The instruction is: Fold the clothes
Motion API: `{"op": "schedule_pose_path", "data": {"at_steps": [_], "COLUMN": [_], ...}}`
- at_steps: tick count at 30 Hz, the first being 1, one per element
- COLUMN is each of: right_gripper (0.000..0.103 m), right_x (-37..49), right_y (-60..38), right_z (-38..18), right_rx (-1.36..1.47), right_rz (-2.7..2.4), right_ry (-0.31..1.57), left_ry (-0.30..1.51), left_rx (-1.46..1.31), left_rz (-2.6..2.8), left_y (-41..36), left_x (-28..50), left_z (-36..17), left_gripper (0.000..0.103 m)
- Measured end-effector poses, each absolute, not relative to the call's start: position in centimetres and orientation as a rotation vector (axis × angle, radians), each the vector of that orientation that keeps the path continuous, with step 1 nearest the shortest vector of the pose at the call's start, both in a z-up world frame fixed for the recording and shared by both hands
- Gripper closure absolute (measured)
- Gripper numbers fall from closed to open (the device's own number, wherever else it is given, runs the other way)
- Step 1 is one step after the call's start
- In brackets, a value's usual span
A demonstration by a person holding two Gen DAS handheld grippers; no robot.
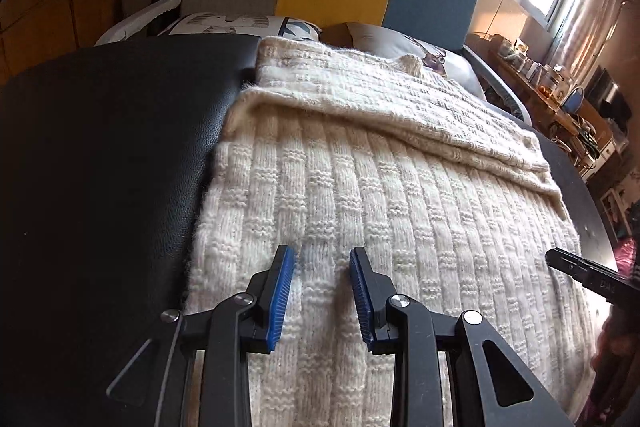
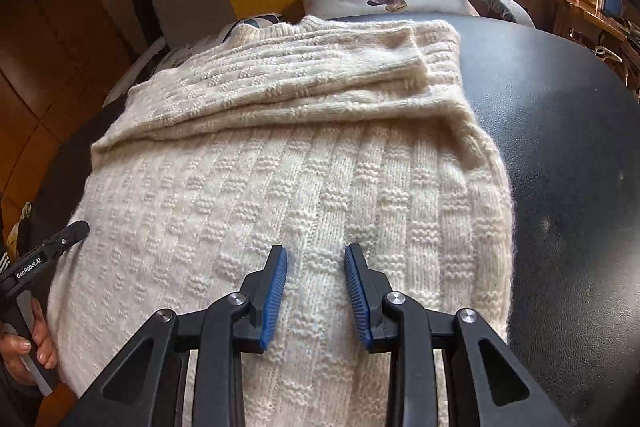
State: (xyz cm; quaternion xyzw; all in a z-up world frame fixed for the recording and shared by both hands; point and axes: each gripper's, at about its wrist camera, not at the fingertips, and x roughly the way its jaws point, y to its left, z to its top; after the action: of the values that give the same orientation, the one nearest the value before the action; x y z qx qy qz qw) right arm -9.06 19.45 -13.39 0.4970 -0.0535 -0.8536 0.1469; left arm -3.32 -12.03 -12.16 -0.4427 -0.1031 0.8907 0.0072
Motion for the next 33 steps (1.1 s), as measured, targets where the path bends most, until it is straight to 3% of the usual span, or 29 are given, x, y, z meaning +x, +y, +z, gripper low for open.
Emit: {"op": "schedule_pose_path", "data": {"at_steps": [4, 9, 18, 22, 25, 27, 33], "right_gripper": [0.072, 0.073, 0.073, 0.073, 0.073, 0.073, 0.074], "right_x": [-8.4, -9.9, -20.0, -24.6, -26.6, -25.9, -23.4], "right_y": [19.7, 21.0, 20.9, 21.0, 22.2, 23.1, 24.7], "right_z": [-13.4, -11.7, -6.9, -8.8, -12.2, -13.4, -14.3], "right_rx": [1.408, 1.412, 1.262, 1.322, 1.381, 1.293, 1.229], "right_rz": [-2.448, -2.408, -2.536, -2.54, -2.48, -2.453, -2.375], "right_ry": [-0.147, -0.218, -0.189, -0.106, -0.109, -0.171, -0.314], "left_ry": [-0.26, -0.31, -0.266, -0.207, -0.262, -0.298, -0.29], "left_rx": [-1.383, -1.308, -1.086, -1.181, -1.365, -1.356, -1.344], "left_rz": [2.785, 2.791, 2.845, 2.865, 2.831, 2.833, 2.854], "left_y": [-11.6, -12.5, -12.1, -12.4, -14.1, -15.0, -15.2], "left_x": [-2.3, -3.1, -14.3, -20.6, -24.0, -23.5, -20.2], "left_z": [-12.2, -9.6, -3.6, -5.6, -9.7, -12.0, -12.2], "left_gripper": [0.071, 0.071, 0.067, 0.067, 0.067, 0.066, 0.066]}}
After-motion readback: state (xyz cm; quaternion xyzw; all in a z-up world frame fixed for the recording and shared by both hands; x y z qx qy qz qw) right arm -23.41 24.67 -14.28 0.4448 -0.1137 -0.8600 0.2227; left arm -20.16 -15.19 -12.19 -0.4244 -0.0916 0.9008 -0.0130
